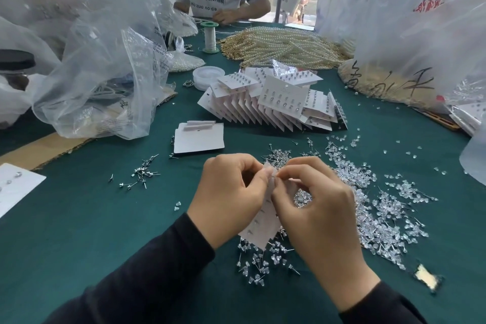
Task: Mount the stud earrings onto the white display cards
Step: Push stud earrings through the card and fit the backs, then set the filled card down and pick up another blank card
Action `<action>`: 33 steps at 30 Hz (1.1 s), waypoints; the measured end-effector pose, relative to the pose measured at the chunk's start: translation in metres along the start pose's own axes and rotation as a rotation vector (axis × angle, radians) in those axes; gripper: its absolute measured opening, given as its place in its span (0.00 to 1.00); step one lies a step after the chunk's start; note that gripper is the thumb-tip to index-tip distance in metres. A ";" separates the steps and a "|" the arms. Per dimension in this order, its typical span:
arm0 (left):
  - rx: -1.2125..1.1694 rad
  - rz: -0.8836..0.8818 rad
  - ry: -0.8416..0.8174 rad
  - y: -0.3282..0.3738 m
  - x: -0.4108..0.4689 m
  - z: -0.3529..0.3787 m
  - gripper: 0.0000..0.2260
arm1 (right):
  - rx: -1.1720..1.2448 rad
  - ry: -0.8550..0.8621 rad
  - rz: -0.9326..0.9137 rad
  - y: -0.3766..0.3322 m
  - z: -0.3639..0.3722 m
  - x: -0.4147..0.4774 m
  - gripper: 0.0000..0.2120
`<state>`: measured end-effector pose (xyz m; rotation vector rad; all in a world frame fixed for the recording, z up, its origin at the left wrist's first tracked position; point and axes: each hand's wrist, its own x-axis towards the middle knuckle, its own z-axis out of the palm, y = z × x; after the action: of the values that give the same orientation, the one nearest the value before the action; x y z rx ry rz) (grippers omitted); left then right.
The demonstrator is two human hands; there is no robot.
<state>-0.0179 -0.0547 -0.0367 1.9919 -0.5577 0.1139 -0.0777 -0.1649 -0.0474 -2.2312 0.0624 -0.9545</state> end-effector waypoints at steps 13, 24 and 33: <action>-0.160 0.063 -0.194 0.016 -0.001 -0.007 0.07 | 0.091 0.157 0.019 0.008 -0.011 0.009 0.05; 0.133 -0.008 -0.061 0.016 0.089 -0.033 0.06 | 0.145 0.061 0.103 0.038 -0.064 0.023 0.08; -0.145 -0.398 0.139 -0.015 0.215 -0.002 0.03 | -0.064 -0.038 -0.117 0.073 -0.083 0.016 0.06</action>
<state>0.1800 -0.1192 0.0197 1.8974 -0.0717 -0.0332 -0.1046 -0.2735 -0.0422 -2.3324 -0.0562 -0.9842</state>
